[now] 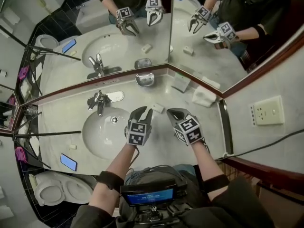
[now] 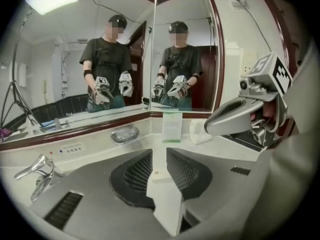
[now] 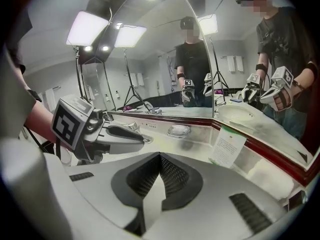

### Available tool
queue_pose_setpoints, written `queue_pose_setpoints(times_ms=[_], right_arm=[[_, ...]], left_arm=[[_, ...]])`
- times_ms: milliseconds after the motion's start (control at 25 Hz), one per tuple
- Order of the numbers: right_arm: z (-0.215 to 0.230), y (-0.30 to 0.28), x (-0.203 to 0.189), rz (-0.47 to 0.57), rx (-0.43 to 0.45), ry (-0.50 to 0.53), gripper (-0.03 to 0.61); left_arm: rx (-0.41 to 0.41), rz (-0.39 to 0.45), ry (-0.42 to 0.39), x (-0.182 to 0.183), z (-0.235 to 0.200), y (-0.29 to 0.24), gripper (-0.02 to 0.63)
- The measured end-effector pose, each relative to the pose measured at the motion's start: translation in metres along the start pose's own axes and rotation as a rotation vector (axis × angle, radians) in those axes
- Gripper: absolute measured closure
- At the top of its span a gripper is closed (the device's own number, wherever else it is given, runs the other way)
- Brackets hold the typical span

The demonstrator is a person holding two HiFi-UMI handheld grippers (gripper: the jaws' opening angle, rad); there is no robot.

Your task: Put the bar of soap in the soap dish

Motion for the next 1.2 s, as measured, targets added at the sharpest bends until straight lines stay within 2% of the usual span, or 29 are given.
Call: queue_pose_setpoints(times_ms=[160, 400, 560, 1040, 1200], right_arm=[[-0.006, 0.01, 0.004, 0.018, 0.006, 0.006, 0.558], [-0.017, 0.027, 0.005, 0.037, 0.008, 0.01, 0.558], [-0.023, 0.036, 0.001, 0.041, 0.01, 0.019, 0.558], [-0.033, 0.041, -0.013, 0.022, 0.027, 0.055, 0.558], [-0.034, 0.036, -0.012, 0.015, 0.026, 0.073, 0.558]], left_arm=[[0.035, 0.069, -0.004, 0.012, 0.006, 0.034, 0.611], [0.065, 0.136, 0.036, 0.01, 0.018, 0.079, 0.611], [0.082, 0.148, 0.052, 0.001, 0.026, 0.099, 0.611], [0.109, 0.178, 0.063, -0.004, 0.032, 0.113, 0.612], [0.115, 0.169, 0.038, -0.003, 0.031, 0.112, 0.612]])
Point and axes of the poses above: the fingertips, and each gripper's own axes: y backward along the fingers, z to its right, x out of its top, the point moved 2 cm from there along y, backward along the fingers, and after that the axes turned 13 degrees about -x, right-handed, at the moved point
